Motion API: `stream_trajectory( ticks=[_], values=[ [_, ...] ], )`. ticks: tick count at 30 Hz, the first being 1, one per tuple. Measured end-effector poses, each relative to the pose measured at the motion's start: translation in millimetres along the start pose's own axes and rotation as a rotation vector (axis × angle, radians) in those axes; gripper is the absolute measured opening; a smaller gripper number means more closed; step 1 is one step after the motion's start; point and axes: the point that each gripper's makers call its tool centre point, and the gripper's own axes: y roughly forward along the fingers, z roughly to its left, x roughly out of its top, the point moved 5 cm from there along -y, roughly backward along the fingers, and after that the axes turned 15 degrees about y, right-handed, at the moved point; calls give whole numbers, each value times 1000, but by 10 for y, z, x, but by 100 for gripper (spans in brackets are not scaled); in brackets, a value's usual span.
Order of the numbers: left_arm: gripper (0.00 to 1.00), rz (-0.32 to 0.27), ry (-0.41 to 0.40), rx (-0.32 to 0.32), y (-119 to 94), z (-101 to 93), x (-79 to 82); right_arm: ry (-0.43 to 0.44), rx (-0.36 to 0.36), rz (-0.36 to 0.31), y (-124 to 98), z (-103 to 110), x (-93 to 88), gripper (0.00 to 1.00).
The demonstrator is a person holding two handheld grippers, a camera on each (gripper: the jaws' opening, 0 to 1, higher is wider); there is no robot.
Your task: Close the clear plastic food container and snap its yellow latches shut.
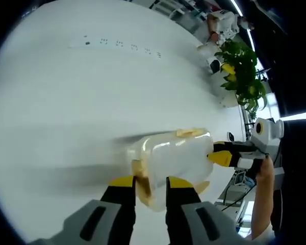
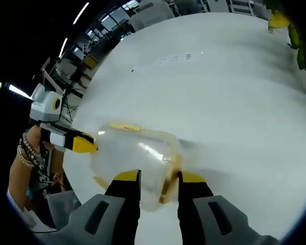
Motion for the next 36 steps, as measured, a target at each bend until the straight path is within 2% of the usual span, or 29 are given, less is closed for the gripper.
stream_trajectory(
  ticks=[3, 4, 5, 10, 13, 18, 20, 21, 22, 26, 36],
  values=[
    [15, -2, -12, -12, -1, 20, -3, 5, 2, 3, 5, 5, -3, 22],
    [14, 0, -14, -11, -4, 16, -3, 44, 1, 86, -41, 28, -133, 22],
    [14, 1, -9, -12, -13, 40, 16, 17, 3, 17, 11, 38, -62, 22],
    [14, 1, -9, -13, -15, -43, -51, 17, -2, 15, 45, 90, -85, 23],
    [14, 0, -17, -17, -21, 35, 2, 19, -2, 16, 70, 119, -69, 23],
    [14, 2, -12, -22, -24, 35, -10, 21, -3, 23, 91, 116, 25, 23],
    [13, -2, -13, -42, -18, 43, 3, 19, -1, 25, 97, 120, 35, 23],
    [13, -4, -30, -36, -9, 66, 57, 17, -1, 24, 89, 117, 31, 23],
    [13, 1, -14, -43, -15, 50, 83, 15, 0, 25, 89, 118, 35, 23],
    [13, 5, -5, -38, -25, 39, 122, 13, 0, 27, 93, 120, 50, 23],
    [14, -11, -12, -45, -36, -28, -11, -4, 7, 7, 66, 80, 68, 23]
  ],
)
